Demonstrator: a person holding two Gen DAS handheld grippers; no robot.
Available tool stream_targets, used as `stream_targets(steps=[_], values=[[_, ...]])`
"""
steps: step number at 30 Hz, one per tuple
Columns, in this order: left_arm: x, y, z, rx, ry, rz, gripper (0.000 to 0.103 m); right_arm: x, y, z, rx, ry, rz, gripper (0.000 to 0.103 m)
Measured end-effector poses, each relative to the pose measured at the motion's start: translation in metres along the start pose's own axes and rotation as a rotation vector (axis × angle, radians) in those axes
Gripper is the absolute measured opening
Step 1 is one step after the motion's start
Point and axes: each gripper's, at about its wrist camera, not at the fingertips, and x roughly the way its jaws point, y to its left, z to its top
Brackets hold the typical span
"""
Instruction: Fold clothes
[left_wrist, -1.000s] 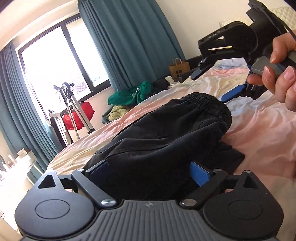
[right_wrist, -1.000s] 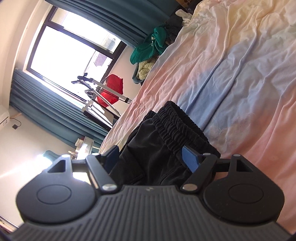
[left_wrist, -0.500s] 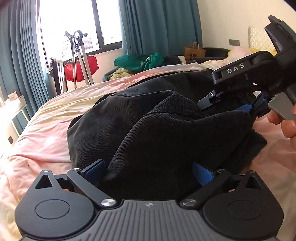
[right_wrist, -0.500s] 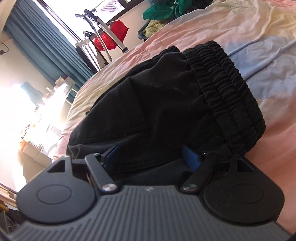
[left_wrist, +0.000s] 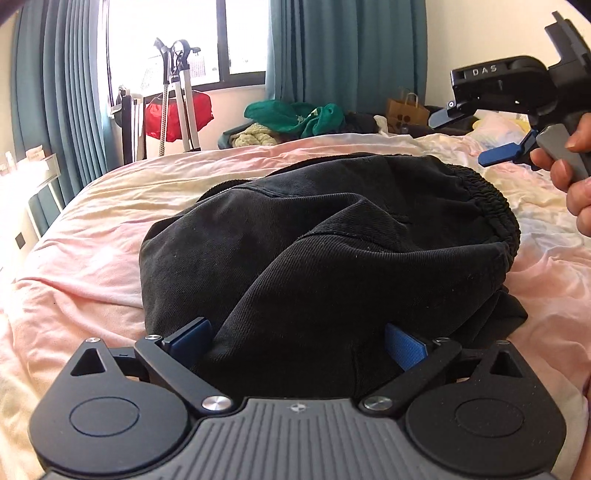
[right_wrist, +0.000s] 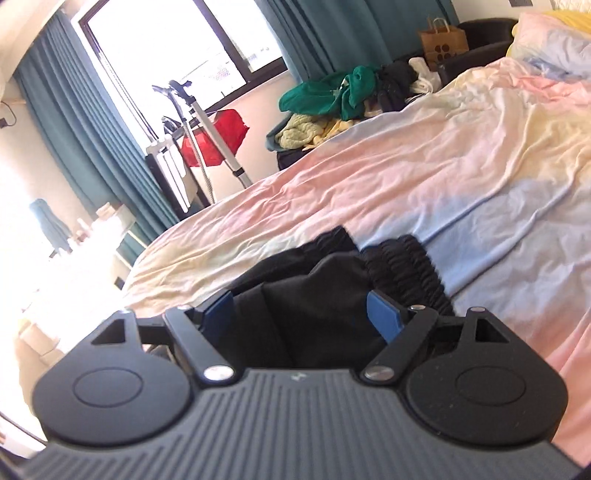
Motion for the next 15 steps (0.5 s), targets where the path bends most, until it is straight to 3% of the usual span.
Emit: stream_targets(steps=[3,5,7,9,11,15], values=[[-0.002,0.006,0.000,-0.012,-0.003,-0.012,0.100,0.023,-0.040,0.021,0.090,-0.002,-0.114,0.081],[-0.002,0.008,0.001,-0.025,-0.003,-0.009,0.100,0.036,-0.082,0.019,0.257,0.032,-0.106,0.083],[-0.002,0.007,0.001,-0.033,-0.002,-0.002,0.100,0.044,-0.117,0.008,0.441,0.064,-0.002,0.083],[-0.004,0.005,0.000,-0.027,-0.004,0.013,0.100,0.052,-0.132,0.000,0.530,0.121,0.173,0.083],[-0.003,0.004,0.000,-0.025,-0.005,0.022,0.100,0.055,-0.133,-0.005,0.585,0.145,0.384,0.083],[0.006,0.002,0.004,-0.022,-0.011,0.031,0.100,0.059,-0.116,-0.004,0.554,0.197,0.573,0.083]])
